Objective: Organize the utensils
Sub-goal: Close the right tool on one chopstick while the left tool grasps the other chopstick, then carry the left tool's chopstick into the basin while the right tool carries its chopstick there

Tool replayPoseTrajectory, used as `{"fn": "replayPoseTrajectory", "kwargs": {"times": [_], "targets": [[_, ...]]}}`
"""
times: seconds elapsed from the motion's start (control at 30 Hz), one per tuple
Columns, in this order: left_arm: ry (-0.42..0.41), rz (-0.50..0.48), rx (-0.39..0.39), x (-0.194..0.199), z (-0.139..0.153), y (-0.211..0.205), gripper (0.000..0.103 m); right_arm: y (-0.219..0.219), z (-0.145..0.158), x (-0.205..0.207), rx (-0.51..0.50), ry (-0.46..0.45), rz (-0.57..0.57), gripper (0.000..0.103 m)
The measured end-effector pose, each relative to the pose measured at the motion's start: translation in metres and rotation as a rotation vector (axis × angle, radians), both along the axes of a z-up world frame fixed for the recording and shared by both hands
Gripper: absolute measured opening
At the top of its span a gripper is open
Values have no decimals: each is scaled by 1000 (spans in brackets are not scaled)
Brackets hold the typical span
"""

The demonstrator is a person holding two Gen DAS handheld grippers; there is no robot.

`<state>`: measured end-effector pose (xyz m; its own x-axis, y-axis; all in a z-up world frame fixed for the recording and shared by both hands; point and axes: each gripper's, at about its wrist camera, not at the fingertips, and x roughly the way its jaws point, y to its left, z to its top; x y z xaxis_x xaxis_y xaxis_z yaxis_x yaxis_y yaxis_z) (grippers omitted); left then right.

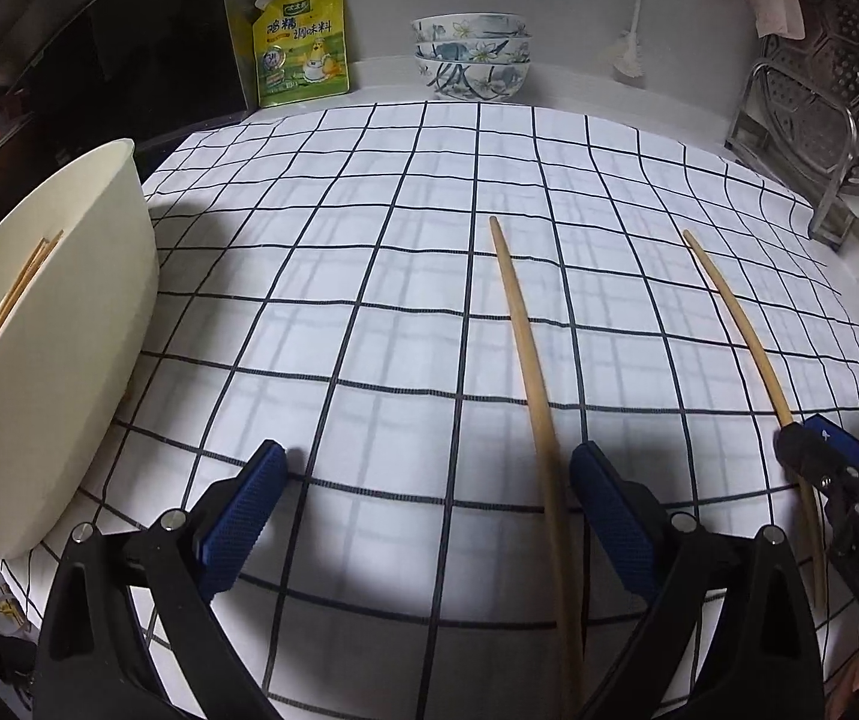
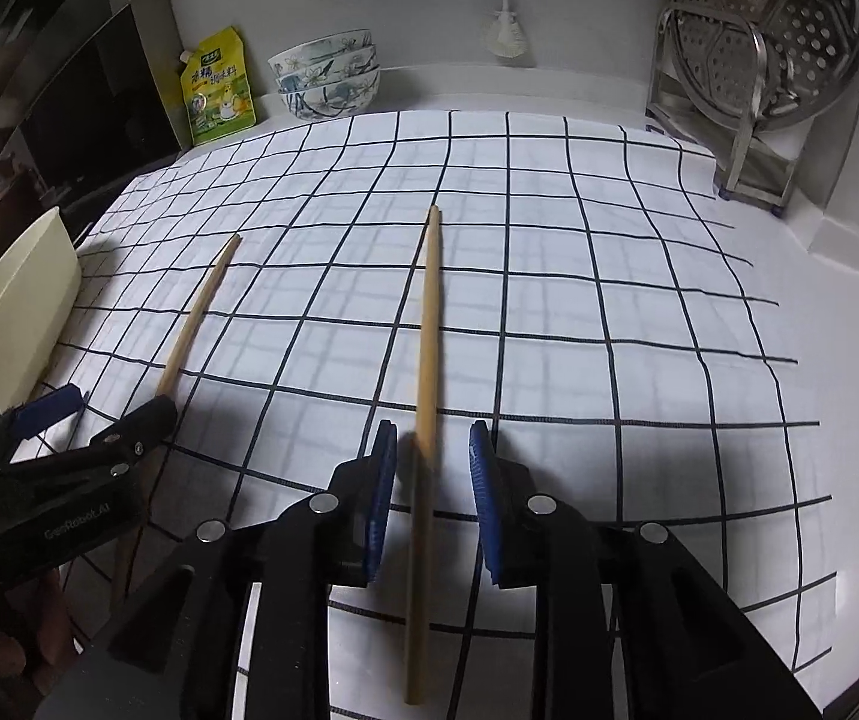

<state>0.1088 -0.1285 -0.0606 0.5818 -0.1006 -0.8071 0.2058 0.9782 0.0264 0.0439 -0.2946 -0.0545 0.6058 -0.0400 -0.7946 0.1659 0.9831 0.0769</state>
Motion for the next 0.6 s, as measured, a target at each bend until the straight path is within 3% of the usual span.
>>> {"fn": "replayPoseTrajectory", "kwargs": {"times": [0.1,0.17,0.27,0.33,0.37,0.4,0.43,0.6], "targets": [[0,0,5,2,1,-3,94,4,-1,2,-30,-2,6,24],[3,-10,-16,2,1,-4,88,9,-2,3,-64,-2,11,24],[-14,-24,-28,-2,4,-7,60,12,-3,3,-69,-9,23,22],[-16,-36,-31,-5,6,-10,34,15,-3,3,-67,-11,36,15],[-14,-43,-35,-6,7,-10,27,16,-2,4,-61,-11,46,8],[-8,-48,-41,-7,7,-10,12,16,-2,3,-56,-13,48,7],[0,-52,-48,-7,8,-9,7,15,-3,3,-42,-17,49,7],[10,-51,-66,-14,11,-1,7,8,-1,-2,37,-31,39,7]]}}
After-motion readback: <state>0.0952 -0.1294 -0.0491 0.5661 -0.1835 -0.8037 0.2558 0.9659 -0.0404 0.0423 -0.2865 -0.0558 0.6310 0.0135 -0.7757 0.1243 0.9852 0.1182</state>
